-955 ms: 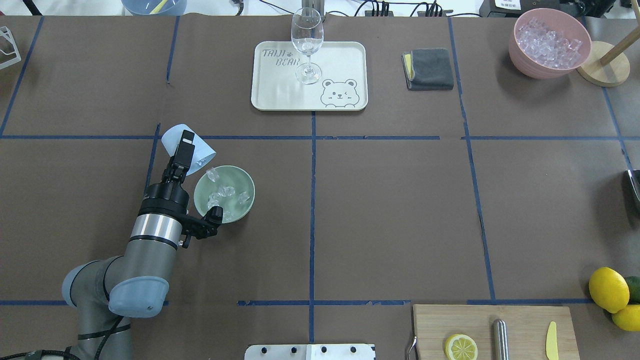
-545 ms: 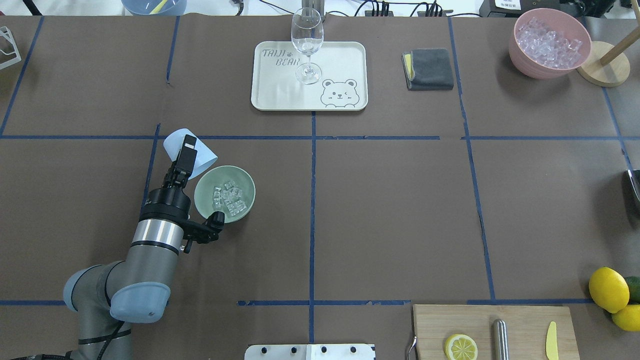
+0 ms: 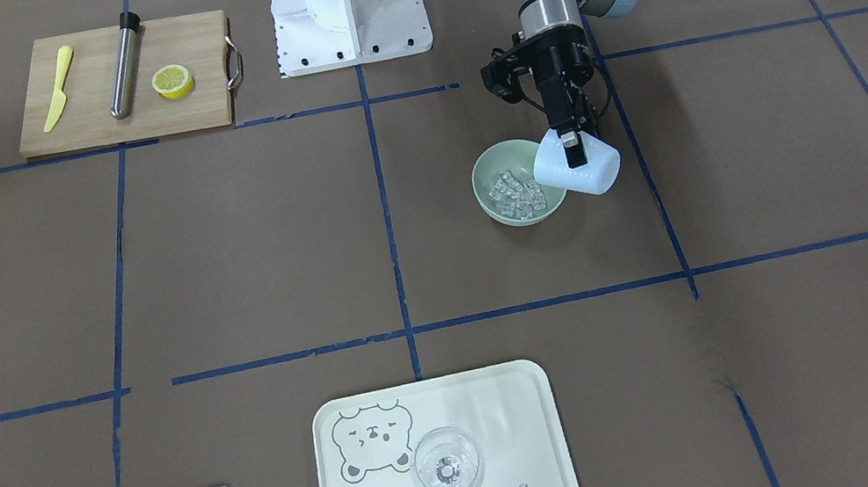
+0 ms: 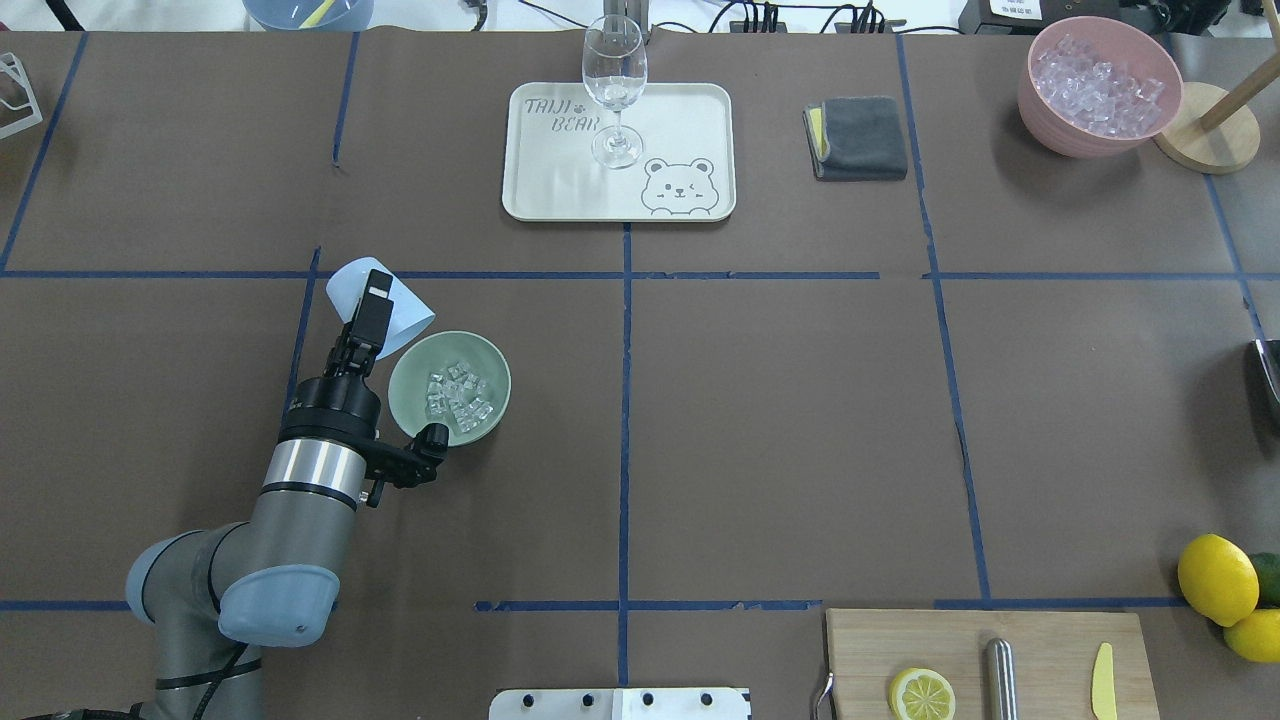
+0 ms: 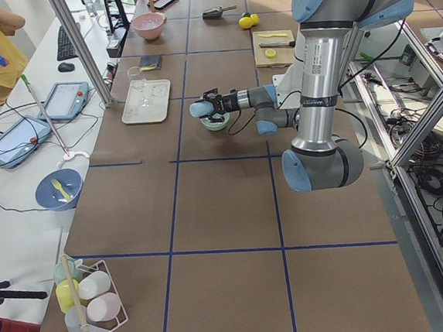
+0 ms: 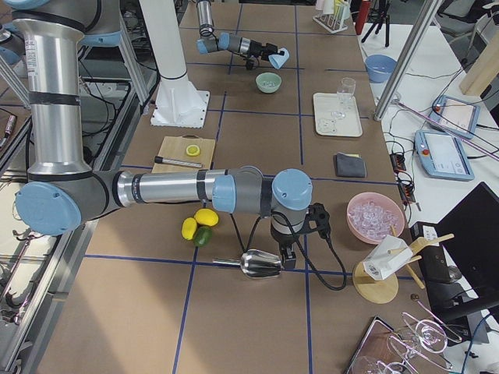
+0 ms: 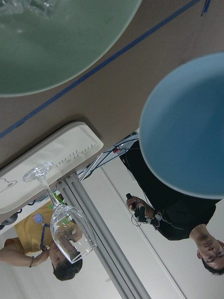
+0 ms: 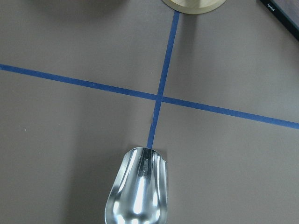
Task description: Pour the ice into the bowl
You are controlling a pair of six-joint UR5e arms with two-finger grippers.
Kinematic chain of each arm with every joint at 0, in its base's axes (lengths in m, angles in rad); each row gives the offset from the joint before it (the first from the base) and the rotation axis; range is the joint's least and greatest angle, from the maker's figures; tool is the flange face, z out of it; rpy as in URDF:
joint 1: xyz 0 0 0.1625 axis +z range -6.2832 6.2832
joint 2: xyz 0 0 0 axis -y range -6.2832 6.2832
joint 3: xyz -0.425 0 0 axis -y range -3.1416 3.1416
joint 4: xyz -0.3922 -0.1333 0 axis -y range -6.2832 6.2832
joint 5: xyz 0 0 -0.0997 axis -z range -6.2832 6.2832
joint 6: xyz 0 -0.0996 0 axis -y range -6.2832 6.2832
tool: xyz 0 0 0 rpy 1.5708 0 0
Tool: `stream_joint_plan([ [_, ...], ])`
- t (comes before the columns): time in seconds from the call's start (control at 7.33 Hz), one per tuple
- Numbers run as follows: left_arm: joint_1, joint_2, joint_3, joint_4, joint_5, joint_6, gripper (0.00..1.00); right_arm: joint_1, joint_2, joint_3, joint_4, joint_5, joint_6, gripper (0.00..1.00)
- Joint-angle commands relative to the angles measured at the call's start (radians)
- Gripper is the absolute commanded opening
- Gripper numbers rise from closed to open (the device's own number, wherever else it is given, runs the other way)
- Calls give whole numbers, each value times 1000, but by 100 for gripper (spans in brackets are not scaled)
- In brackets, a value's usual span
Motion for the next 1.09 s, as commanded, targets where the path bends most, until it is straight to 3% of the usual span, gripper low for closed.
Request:
stream_joint_plan([
  [0.0, -1, 4, -16, -69, -1, -7, 0, 0, 0, 0, 0, 0, 0, 100],
  [0.27, -2, 16, 3, -351, -3, -9, 0, 2, 0, 3, 0, 2, 1, 100],
  [0.41, -5, 19, 1, -421, -15, -70, 0, 2, -2, 9, -2, 3, 1, 100],
  [0.95, -1, 41, -8, -489, -118, -1013, 0, 8, 0, 12, -2, 3, 1, 100],
])
